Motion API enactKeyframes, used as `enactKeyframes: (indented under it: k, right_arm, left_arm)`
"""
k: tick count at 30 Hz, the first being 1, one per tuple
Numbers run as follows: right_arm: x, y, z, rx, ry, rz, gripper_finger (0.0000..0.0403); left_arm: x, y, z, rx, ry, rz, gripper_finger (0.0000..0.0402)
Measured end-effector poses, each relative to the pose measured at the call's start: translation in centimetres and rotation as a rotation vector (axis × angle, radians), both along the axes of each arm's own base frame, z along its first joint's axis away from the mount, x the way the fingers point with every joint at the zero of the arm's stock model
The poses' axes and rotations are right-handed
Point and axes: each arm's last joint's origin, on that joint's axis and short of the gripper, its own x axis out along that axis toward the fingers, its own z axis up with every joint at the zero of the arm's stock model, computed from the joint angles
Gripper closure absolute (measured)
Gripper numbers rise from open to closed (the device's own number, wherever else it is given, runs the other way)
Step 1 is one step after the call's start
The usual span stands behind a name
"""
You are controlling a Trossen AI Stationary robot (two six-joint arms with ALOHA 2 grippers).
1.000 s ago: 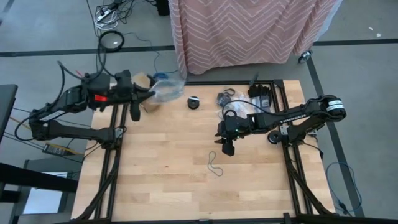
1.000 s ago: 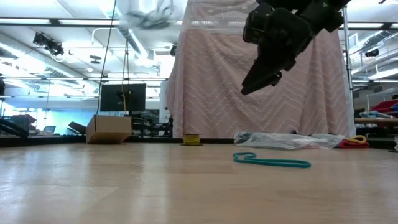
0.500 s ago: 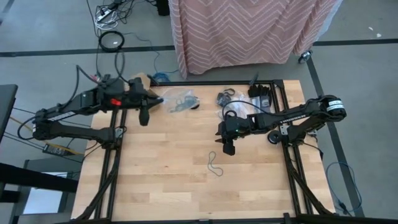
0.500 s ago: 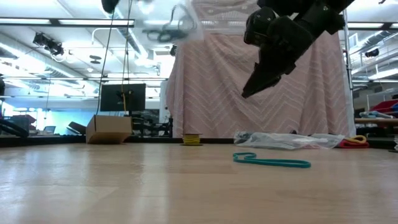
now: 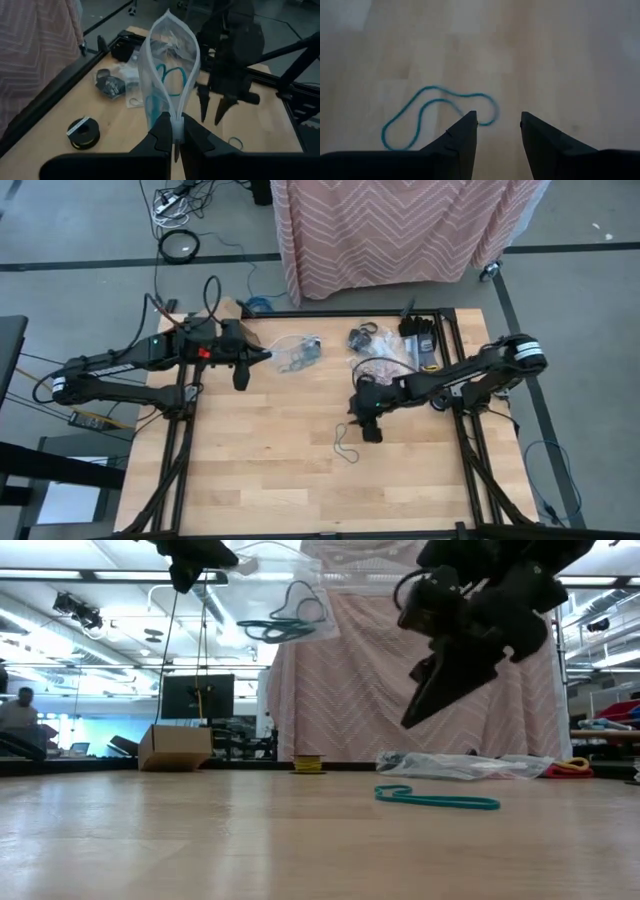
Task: Sort rubber bands
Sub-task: Put the blue rubber band into the transparent zip bag
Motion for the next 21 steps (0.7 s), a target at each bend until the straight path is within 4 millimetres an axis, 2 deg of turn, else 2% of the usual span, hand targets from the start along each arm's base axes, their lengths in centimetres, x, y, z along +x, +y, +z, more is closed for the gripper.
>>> enactKeyframes:
  k: [5, 8, 13, 16, 21]
  right_arm:
    - [1.9, 1.0, -2.9, 0.004, 0.089, 0.047, 0.0264]
    - [3.4, 1.3, -3.8, 0.02, 0.082, 0.051, 0.0265]
    - [4.3, 0.8, -4.6, 0.048, 0.103, 0.06, 0.0273]
    - [3.8, 0.2, -4.9, 0.014, 0.171, -0.01, 0.0304]
    - [3.3, -0.4, -5.2, -0.007, 0.244, -0.056, 0.0389]
  left_arm:
    - [0.1, 0.0, 0.1, -0.014, -0.011, 0.006, 0.038]
    - [0.1, 0.0, 0.2, -0.017, -0.027, 0.008, 0.038]
    - [0.1, 0.0, 0.1, -0.037, -0.026, 0.015, 0.038]
    - [0.1, 0.0, 0.2, -0.038, -0.028, 0.015, 0.038]
    - [0.1, 0.0, 0.2, -0.038, -0.029, 0.015, 0.038]
